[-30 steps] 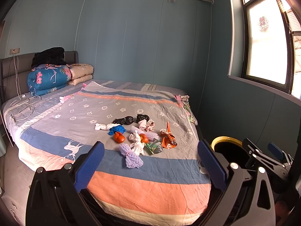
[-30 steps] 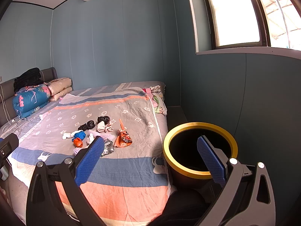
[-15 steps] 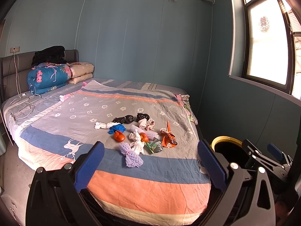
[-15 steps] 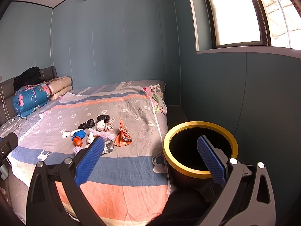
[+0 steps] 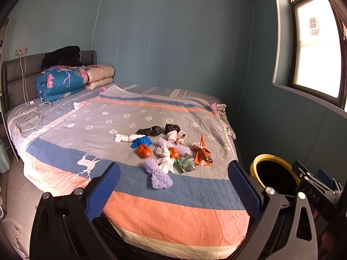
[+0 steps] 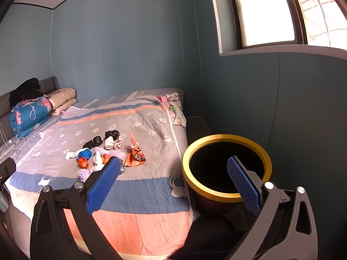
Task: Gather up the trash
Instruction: 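Reach the left tool to the purple foam net while the right tool reaches the orange wrapper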
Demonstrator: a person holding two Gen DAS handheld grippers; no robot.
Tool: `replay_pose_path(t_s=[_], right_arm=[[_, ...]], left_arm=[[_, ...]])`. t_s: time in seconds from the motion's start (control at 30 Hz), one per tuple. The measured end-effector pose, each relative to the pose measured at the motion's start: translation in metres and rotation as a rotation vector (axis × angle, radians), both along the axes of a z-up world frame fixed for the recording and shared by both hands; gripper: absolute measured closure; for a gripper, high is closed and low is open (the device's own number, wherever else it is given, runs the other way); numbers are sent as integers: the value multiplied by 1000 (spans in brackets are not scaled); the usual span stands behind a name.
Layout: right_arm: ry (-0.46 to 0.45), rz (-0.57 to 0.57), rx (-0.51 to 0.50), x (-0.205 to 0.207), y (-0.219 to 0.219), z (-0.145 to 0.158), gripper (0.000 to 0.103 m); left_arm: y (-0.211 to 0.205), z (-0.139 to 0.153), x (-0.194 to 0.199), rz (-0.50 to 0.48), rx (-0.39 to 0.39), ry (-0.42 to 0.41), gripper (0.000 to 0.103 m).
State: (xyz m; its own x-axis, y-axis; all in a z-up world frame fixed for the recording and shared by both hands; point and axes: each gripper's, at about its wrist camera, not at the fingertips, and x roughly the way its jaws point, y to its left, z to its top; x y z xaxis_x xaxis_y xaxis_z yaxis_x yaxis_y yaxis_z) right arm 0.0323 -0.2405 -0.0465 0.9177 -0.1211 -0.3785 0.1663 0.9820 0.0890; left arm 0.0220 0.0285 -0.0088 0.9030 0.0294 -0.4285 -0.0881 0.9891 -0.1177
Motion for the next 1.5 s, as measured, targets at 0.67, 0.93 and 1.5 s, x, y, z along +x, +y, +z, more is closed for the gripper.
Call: replay_pose_path(t_s=[0.67,0.93,1.5], right_arm=[[245,246,155,139,-5,-38,8],[396,248,124,255,21,-63,8],[563,299,121,403,77,-140,8]], left_arm=[[59,-95,121,50,-25,315,7],[57,-152,192,14,-32,540,7],[63,-193,260,54,-49,595,7]])
